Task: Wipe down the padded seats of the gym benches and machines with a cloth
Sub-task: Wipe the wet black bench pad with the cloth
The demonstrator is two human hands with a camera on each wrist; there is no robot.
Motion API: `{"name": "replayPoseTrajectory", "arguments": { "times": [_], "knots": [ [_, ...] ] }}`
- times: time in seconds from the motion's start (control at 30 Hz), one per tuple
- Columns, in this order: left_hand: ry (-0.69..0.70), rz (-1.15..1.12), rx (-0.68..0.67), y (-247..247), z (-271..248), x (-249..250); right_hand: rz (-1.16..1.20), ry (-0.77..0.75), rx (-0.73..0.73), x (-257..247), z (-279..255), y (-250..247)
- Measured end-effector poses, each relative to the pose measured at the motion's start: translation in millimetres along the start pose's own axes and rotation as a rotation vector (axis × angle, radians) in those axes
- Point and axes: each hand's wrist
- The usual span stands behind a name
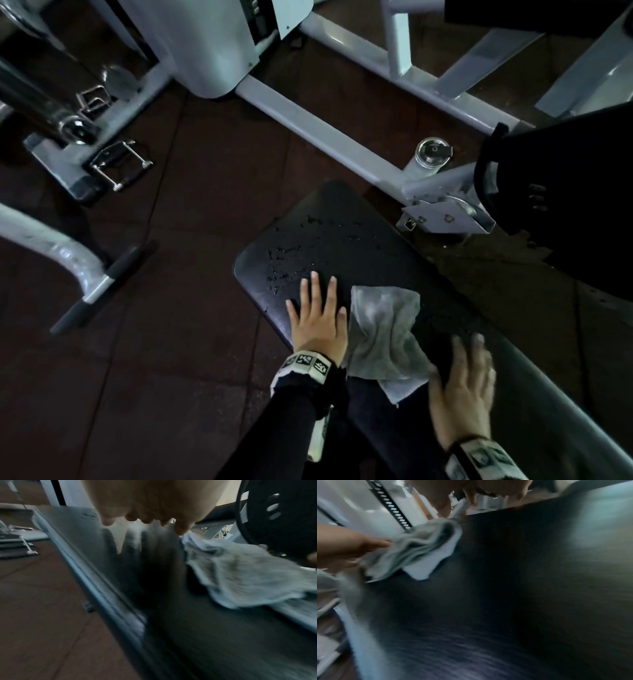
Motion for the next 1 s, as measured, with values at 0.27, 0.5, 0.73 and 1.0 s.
{"name": "replayPoseTrajectory", "arguments": {
  "times": [0.27,0.5,0.73,1.0],
  "knots": [
    [0.000,0.100,-0.095,-21,42,-26,-0.159,-0.248,-0.211,-82,46,46],
    [-0.052,0.152,-0.196,-23,44,-24,-0.304,-0.432,-0.148,-27,3,31],
    [-0.047,0.155,-0.230,-28,41,-23,-0.337,-0.473,-0.168,-7,-10,34],
    [-0.066,0.185,-0.248,-32,40,-20,-0.327,-0.370,-0.024,-21,110,12]
  ]
}}
Point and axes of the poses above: each hand's wrist, its own z-axis towards the middle knuckle, its own y-axis out of the palm, x = y × z, and after that the axes turned 15 degrees about -y, right-handed
